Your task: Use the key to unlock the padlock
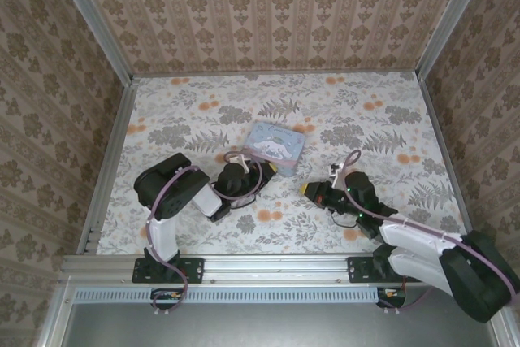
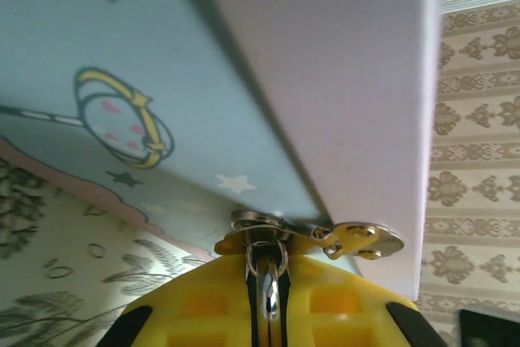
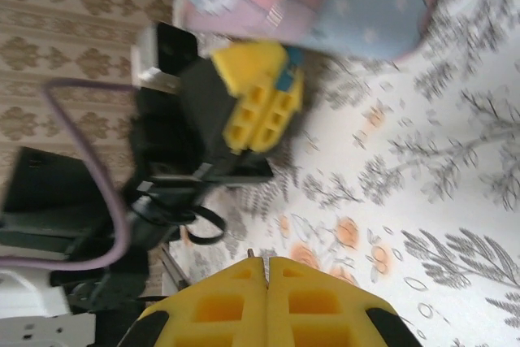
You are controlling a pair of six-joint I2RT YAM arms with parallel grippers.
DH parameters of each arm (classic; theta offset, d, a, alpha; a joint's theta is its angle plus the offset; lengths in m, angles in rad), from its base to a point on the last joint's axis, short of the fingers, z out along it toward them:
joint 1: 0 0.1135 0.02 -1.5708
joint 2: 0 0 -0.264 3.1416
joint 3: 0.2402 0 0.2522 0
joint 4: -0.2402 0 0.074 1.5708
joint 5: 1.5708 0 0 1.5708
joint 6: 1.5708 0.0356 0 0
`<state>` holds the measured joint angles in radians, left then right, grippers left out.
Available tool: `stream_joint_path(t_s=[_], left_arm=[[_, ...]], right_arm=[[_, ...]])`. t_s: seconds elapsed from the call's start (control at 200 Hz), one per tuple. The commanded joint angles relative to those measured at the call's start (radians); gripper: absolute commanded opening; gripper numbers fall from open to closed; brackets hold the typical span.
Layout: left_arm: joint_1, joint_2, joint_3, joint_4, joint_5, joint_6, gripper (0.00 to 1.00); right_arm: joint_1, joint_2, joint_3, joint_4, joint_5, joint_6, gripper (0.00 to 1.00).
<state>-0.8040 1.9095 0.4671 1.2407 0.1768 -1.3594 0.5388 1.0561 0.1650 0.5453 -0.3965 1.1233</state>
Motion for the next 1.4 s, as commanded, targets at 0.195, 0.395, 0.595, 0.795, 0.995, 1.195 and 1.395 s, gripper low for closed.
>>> stream_joint_path(t_s=[0.195, 0.395, 0.595, 0.795, 0.995, 1.195, 1.395], left_arm=[[-0.003, -0.068, 0.019, 0.043, 0.075, -0.112, 0.00], [0.003, -0.078, 0.015, 0.046, 0.119, -0.131, 0.00], [0.008, -0.089, 0.023, 0.049, 0.172, -0.157, 0.00], [0.010, -0.122, 0.022, 0.051, 0.188, -0.166, 0.00], [0.009, -0.137, 0.013, 0.051, 0.190, -0.173, 0.00], [0.002, -0.130, 0.016, 0.054, 0.188, -0.176, 0.00], [-0.003, -0.122, 0.022, 0.057, 0.181, -0.181, 0.00]], right_arm=[[0.050, 0.263, -0.003, 0.345, 0.117, 0.124, 0.00], [0.052, 0.381, 0.032, 0.445, 0.113, 0.144, 0.00], [0.054, 0.442, 0.027, 0.541, 0.103, 0.182, 0.00], [0.056, 0.423, 0.023, 0.545, 0.120, 0.220, 0.00], [0.058, 0.343, 0.007, 0.495, 0.147, 0.231, 0.00], [0.058, 0.192, 0.010, 0.337, 0.181, 0.208, 0.00], [0.058, 0.137, 0.030, 0.237, 0.194, 0.190, 0.00]])
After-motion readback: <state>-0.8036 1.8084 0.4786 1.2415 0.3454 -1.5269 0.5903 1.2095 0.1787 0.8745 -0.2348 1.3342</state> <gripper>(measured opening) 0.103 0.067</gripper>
